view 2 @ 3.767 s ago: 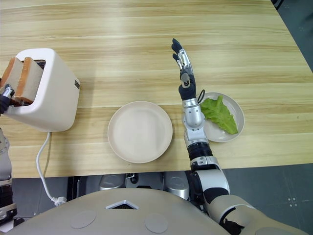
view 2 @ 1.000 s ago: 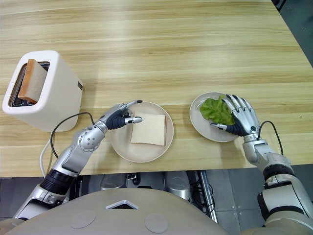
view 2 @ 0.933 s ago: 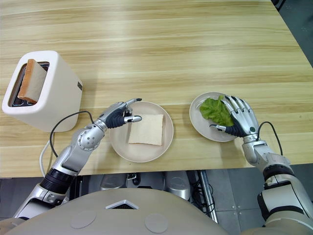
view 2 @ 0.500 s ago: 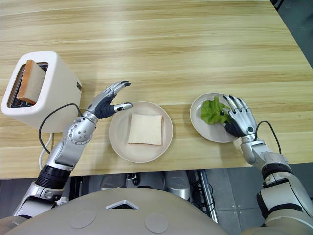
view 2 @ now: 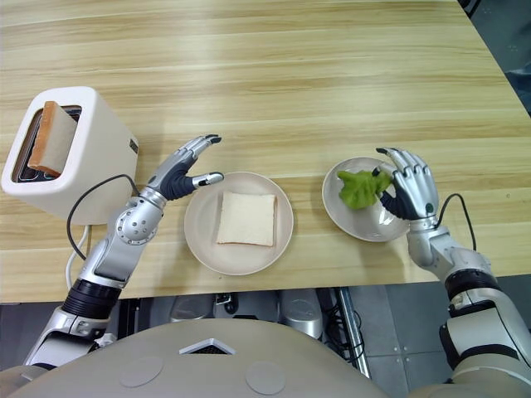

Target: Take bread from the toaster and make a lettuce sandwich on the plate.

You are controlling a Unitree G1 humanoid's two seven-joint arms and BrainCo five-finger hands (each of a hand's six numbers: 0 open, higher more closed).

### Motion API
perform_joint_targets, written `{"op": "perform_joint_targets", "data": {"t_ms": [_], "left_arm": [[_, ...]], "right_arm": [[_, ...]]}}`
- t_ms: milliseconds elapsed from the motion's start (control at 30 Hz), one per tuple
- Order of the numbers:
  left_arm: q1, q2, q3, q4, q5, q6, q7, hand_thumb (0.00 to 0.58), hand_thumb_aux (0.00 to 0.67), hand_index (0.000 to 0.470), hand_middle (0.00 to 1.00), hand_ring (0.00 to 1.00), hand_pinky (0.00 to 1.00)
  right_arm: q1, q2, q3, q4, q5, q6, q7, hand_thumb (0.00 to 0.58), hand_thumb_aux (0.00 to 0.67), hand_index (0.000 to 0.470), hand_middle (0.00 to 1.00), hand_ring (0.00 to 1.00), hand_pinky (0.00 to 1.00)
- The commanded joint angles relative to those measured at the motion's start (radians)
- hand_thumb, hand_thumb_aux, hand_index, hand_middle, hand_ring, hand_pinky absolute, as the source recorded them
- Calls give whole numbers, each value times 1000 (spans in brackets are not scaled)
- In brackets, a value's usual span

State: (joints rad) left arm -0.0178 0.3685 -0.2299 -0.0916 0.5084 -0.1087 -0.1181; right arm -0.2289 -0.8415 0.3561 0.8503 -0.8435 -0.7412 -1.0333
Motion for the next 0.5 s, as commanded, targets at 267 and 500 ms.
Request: {"op": "perform_joint_targets", "data": {"t_ms": [267,500], "left_arm": [[-22,-15,68,-20,-54,-4,26,0,0,0,0,0,0],[-46,-10,102,-39,-70,-11,24,0,0,0,0,0,0]], "right_arm": [[-21,77,-35,-463,-7,19,232,580,670,460,1000,1000,1000],[-78,217,14,-568,-39,14,339,580,670,460,1000,1000,1000]]}}
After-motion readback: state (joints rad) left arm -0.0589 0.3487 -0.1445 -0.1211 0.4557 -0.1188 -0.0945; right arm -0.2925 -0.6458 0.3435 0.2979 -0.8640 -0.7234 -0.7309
